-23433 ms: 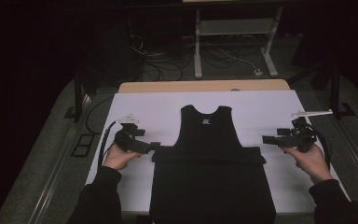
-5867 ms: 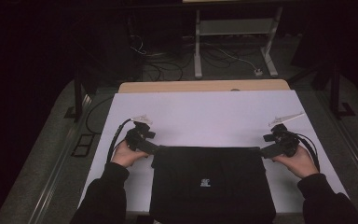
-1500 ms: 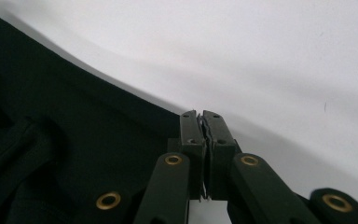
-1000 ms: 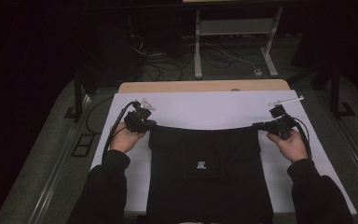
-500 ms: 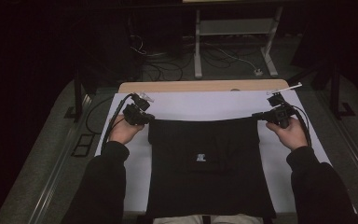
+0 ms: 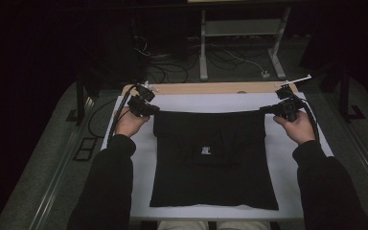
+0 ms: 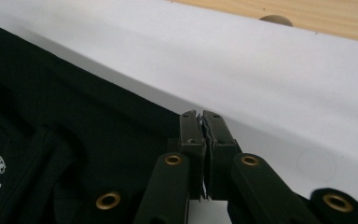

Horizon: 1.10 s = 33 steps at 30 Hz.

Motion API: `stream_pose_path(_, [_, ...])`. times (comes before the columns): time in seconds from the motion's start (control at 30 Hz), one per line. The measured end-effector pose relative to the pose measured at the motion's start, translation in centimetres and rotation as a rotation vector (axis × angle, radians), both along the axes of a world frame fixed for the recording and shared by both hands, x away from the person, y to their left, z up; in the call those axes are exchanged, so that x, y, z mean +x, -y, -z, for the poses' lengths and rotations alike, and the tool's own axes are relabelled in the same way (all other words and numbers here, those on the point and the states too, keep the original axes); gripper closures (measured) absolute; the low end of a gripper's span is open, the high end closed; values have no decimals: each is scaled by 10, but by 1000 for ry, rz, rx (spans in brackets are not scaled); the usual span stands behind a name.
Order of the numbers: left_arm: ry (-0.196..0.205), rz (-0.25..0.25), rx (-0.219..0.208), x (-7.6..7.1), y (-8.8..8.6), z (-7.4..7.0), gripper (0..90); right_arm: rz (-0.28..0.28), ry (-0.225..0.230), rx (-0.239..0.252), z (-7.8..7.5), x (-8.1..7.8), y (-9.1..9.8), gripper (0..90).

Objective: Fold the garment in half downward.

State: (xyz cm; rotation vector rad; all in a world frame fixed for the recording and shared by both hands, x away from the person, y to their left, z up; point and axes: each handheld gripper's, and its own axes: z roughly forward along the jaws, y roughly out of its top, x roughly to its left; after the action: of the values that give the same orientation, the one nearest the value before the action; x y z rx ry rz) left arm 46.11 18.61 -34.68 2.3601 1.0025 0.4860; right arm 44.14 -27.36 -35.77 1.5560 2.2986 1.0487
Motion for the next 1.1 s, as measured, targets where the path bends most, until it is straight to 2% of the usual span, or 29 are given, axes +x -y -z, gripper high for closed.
stream_pose_path(0.3, [19,-9,-20,6,-1,-1,877,24,18,13,-3,9,2,865])
stream_pose_path(0.47, [23,-16,-19,11,-1,3,877,27,26,11,2,14,2,864])
stream_pose_path(0.6, [14,-19,-14,17,2,10,877,31,-3,7,10,22,2,864])
stream_pose_path(0.83, [11,-25,-3,24,7,22,877,39,-31,31,22,30,6,864])
stream_pose_path(1.1, [-34,-56,-48,34,4,39,877,40,-61,74,39,39,9,864])
